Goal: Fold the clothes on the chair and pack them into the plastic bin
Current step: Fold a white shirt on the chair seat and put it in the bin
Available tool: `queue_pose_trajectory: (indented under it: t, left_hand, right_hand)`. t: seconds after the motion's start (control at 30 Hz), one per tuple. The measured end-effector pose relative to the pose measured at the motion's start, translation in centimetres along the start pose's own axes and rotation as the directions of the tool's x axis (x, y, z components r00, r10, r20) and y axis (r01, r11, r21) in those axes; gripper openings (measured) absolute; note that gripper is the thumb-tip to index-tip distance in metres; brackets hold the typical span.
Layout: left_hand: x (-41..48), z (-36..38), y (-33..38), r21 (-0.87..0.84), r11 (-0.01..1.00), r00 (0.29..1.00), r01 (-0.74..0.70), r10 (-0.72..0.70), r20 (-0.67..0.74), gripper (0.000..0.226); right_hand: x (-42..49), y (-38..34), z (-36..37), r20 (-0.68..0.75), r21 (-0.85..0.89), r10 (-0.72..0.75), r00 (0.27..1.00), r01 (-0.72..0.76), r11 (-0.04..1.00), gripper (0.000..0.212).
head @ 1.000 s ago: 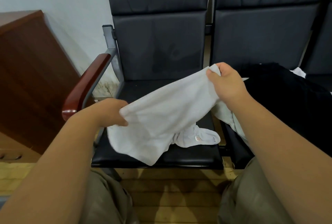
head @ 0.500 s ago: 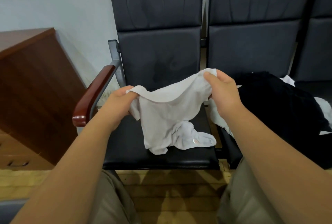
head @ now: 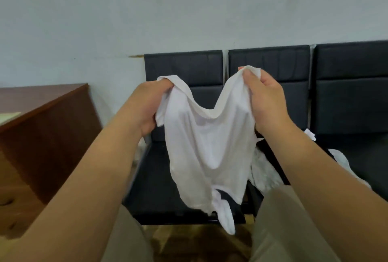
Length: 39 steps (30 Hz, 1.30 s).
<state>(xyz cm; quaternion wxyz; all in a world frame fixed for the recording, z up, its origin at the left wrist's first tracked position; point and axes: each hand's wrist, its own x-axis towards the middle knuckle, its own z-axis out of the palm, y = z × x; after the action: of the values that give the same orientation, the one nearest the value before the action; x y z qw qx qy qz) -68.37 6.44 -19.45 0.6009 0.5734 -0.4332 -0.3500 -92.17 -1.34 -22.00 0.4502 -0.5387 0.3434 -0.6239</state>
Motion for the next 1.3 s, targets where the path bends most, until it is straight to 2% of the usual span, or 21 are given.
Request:
queue_pose_trajectory:
  t: [0.1,0.23,0.47,0.6,0.73,0.83,0.93,1.03,1.17,1.23,1.3]
  left_hand:
    - [-0.7,-0.5,3.0,0.013,0.999,0.999,-0.043,0.043,-0.002,0.033]
    - [-0.3,-1.6,4.4,0.156,0.986,0.995,-0.053,0.066,-0.08,0.037]
    - [3.7,-5.3,-3.3,0.522,0.853,0.982,0.025,0.076,-0.171,0.023]
    - [6.4,-7.7,-9.2,0.763,0.643,0.994,0.065,0.024,-0.105,0.027]
    - [9.0,-9.3,-13.5,0.904,0.421,0.997,0.077,-0.037,-0.068,0.037]
    - [10.9,-9.8,-15.5,0.956,0.289,0.997,0.059,-0.056,-0.044,0.051]
    - [13.3,-10.3,-16.9,0.97,0.238,0.998,0.053,-0.033,-0.047,0.06]
    - [15.6,-10.1,-17.9,0.982,0.186,0.999,0.036,-0.012,-0.035,0.062]
    - [19.2,-9.3,-19.4,0.994,0.099,0.999,0.045,0.006,-0.046,0.062]
    - [21.2,-9.0,-20.0,0.991,0.111,0.995,0.074,0.059,-0.081,0.062]
    - [23.2,-8.8,-20.7,0.975,0.187,0.984,0.116,0.111,-0.138,0.061]
  right_hand:
    - [0.3,-3.5,-0.2,-0.01,0.048,-0.049,0.999,0.05,0.998,0.016]
    - [0.8,-5.0,-0.6,-0.023,0.029,-0.07,0.997,0.071,0.997,0.016]
    - [2.3,4.4,-1.8,-0.1,-0.314,0.037,0.994,-0.067,0.947,0.023]
    - [2.7,11.1,-2.4,-0.116,-0.389,0.091,0.989,-0.13,0.912,0.029]
    - [3.5,15.5,-2.0,-0.109,-0.433,0.128,0.986,-0.163,0.886,0.033]
    - [4.8,17.8,-1.2,-0.112,-0.486,0.159,0.981,-0.193,0.852,0.022]
    - [6.4,19.6,-0.6,-0.132,-0.564,0.161,0.978,-0.208,0.799,0.02]
    - [8.4,21.1,0.0,-0.174,-0.614,0.222,0.959,-0.282,0.737,0.02]
    - [11.0,23.0,1.2,-0.244,-0.494,0.312,0.918,-0.394,0.775,0.008]
    - [12.3,24.2,2.0,-0.253,-0.424,0.311,0.916,-0.394,0.816,0.006]
    - [13.5,26.0,2.8,-0.232,-0.413,0.251,0.94,-0.329,0.849,0.009]
